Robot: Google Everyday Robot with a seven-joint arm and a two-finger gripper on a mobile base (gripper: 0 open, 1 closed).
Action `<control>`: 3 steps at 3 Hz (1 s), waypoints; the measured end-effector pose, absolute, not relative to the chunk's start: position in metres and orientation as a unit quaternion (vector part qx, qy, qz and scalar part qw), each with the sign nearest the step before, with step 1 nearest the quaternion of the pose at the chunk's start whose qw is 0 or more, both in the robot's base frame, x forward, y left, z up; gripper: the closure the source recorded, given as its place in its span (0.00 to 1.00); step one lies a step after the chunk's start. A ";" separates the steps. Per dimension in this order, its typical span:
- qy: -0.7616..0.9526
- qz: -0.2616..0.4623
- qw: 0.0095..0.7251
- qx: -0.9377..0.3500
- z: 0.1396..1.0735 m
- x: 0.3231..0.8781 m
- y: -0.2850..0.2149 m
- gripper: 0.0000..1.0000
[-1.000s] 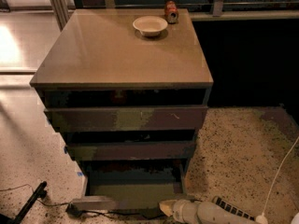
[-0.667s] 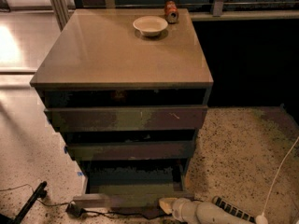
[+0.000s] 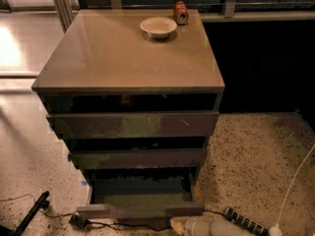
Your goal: Close bottom drawer
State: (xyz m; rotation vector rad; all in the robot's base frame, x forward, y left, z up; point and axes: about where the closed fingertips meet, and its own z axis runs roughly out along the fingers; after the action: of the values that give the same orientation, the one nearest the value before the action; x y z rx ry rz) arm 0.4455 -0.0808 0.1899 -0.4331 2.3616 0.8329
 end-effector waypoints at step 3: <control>0.868 0.355 0.319 -0.136 0.180 0.496 -0.043 1.00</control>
Offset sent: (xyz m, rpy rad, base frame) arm 0.0691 0.0445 -0.0321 0.1883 0.0110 -0.0647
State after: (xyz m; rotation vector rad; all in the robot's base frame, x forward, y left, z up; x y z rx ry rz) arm 0.4962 -0.0427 0.1803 -0.3578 2.2826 0.9334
